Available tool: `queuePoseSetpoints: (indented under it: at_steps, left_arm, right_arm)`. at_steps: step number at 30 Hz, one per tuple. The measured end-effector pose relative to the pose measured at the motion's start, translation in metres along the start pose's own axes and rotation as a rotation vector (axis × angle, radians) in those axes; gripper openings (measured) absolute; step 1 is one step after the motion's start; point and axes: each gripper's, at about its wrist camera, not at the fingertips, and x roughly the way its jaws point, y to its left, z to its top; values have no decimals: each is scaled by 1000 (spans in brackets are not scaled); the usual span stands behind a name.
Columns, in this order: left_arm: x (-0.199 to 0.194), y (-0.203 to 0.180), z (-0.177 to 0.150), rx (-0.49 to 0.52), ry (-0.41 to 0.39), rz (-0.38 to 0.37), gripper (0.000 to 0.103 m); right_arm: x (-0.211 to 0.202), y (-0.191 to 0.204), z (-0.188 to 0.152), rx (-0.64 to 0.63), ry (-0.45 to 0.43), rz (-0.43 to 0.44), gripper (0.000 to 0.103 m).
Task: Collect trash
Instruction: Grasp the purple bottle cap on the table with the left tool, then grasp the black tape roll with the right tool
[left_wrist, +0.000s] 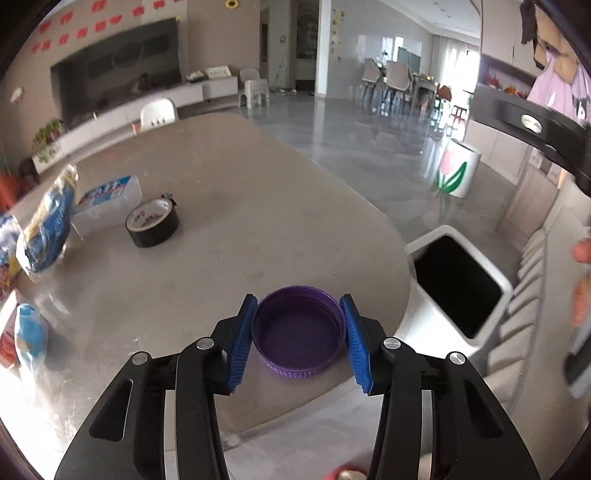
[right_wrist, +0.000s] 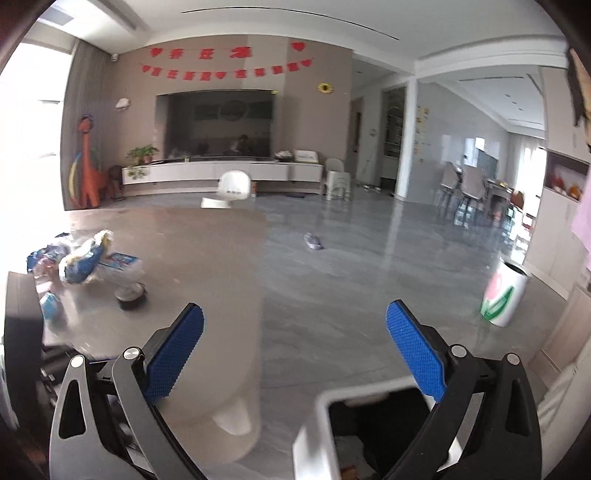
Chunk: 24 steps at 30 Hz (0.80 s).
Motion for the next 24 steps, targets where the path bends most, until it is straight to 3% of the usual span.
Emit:
queuePoseSetpoints:
  at_steps: [3, 8, 13, 24]
  left_arm:
    - [-25, 19, 2, -20, -42, 16, 45]
    - [-67, 59, -1, 38, -89, 144, 45]
    - [-92, 109, -7, 27, -106, 246, 45]
    - [-96, 165, -1, -65, -134, 254, 45]
  right_arm:
    - [14, 32, 12, -57, -10, 41, 99]
    - [45, 86, 22, -78, 5, 143, 99]
    - [86, 137, 18, -107, 89, 217, 99]
    - [139, 179, 11, -138, 297, 237, 99]
